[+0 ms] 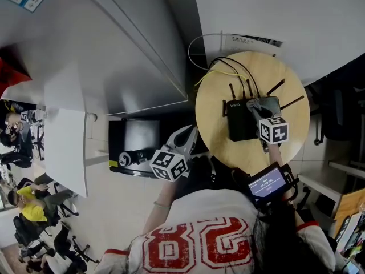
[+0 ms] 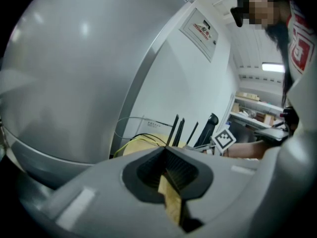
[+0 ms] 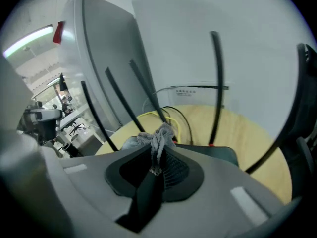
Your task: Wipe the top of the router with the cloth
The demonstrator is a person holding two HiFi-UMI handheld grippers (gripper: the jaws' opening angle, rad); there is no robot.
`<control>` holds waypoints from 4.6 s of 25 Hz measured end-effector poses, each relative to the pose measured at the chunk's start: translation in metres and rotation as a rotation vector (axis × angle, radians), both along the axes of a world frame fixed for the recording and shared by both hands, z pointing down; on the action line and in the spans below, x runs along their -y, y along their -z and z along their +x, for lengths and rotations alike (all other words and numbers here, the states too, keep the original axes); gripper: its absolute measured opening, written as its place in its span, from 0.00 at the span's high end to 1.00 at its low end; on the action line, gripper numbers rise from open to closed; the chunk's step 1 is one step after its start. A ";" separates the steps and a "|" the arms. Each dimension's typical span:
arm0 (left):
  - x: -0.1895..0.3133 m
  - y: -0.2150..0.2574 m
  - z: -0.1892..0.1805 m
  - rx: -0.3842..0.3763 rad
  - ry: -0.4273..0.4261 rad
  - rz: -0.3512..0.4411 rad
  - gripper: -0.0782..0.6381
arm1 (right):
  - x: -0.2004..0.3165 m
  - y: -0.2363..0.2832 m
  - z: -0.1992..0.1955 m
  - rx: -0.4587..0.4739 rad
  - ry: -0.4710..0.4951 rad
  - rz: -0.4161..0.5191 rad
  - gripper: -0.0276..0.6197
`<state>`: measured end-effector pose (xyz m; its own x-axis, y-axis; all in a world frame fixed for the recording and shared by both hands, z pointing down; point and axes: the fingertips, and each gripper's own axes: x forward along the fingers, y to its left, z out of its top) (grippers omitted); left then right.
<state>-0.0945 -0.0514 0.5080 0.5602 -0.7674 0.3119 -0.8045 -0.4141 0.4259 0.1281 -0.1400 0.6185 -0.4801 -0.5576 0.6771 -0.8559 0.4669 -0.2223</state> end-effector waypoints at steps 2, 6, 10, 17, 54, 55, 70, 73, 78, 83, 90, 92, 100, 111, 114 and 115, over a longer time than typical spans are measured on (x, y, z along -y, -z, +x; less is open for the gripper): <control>0.002 0.001 0.000 -0.001 -0.003 0.002 0.89 | -0.008 0.001 -0.034 0.020 0.079 -0.007 0.87; 0.002 0.001 -0.001 -0.001 -0.006 0.001 0.89 | -0.028 -0.009 -0.084 0.032 0.201 -0.044 0.87; 0.003 0.002 -0.008 0.002 0.007 0.006 0.89 | -0.037 -0.020 -0.092 0.004 0.225 -0.060 0.87; 0.006 0.001 -0.012 -0.009 0.019 0.005 0.89 | -0.034 -0.021 -0.075 -0.004 0.208 -0.063 0.87; 0.007 -0.003 0.003 -0.006 -0.036 -0.008 0.89 | -0.016 -0.007 0.051 -0.079 -0.066 -0.024 0.87; 0.007 -0.003 0.003 -0.006 -0.037 -0.007 0.89 | -0.020 -0.006 0.037 -0.068 -0.035 -0.021 0.87; 0.006 0.001 0.000 -0.009 -0.030 0.009 0.89 | -0.074 -0.021 -0.092 -0.018 0.295 -0.079 0.87; 0.005 0.001 0.001 -0.011 -0.031 0.009 0.89 | -0.074 -0.021 -0.086 -0.016 0.279 -0.082 0.87; 0.006 0.002 0.003 -0.016 -0.035 0.011 0.89 | -0.070 -0.019 -0.069 -0.029 0.245 -0.079 0.87; 0.007 0.001 0.006 -0.018 -0.046 0.010 0.89 | -0.063 -0.022 -0.035 -0.042 0.162 -0.083 0.87; 0.007 0.000 0.008 -0.018 -0.050 0.007 0.89 | -0.049 -0.022 0.033 -0.082 0.008 -0.079 0.87; 0.007 0.000 0.008 -0.018 -0.050 0.006 0.89 | -0.045 -0.021 0.053 -0.091 -0.043 -0.079 0.87; 0.007 0.000 0.007 -0.015 -0.046 0.002 0.89 | -0.036 -0.019 0.115 -0.114 -0.203 -0.078 0.87; 0.008 -0.002 0.008 -0.012 -0.049 -0.001 0.89 | -0.037 -0.012 0.119 -0.116 -0.225 -0.052 0.87; 0.009 -0.002 0.008 -0.011 -0.048 -0.001 0.89 | -0.039 -0.004 0.081 -0.074 -0.164 -0.029 0.87; 0.010 -0.002 0.008 -0.011 -0.049 0.000 0.89 | -0.041 -0.003 0.065 -0.059 -0.136 -0.027 0.87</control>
<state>-0.0862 -0.0610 0.5101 0.6007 -0.7388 0.3056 -0.7783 -0.4529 0.4349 0.1934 -0.0987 0.6217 -0.3604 -0.5957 0.7178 -0.9227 0.3406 -0.1806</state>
